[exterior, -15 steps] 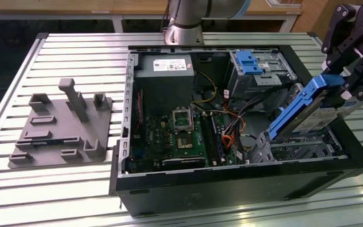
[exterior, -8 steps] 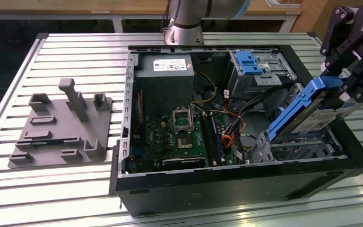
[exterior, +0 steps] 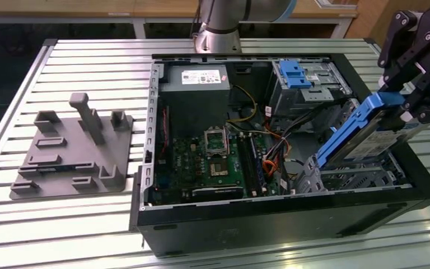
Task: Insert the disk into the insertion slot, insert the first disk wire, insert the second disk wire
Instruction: 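Insert the disk into the insertion slot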
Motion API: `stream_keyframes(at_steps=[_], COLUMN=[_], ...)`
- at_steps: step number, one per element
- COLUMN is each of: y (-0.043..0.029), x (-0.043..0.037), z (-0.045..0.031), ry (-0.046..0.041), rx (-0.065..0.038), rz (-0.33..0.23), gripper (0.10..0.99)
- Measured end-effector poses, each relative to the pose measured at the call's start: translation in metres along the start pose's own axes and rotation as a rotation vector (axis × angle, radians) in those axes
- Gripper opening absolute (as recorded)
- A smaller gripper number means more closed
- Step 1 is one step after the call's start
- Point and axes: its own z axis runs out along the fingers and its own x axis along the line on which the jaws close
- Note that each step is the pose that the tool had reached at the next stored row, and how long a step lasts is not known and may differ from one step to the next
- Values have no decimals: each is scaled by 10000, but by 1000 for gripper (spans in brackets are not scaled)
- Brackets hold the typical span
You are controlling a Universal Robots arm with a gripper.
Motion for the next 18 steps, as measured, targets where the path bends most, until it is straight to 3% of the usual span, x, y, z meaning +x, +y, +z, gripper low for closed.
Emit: stream_keyframes(at_steps=[18], y=[-3], x=[12], z=[146], ry=[-1], rx=[0], rz=[4], gripper=[365])
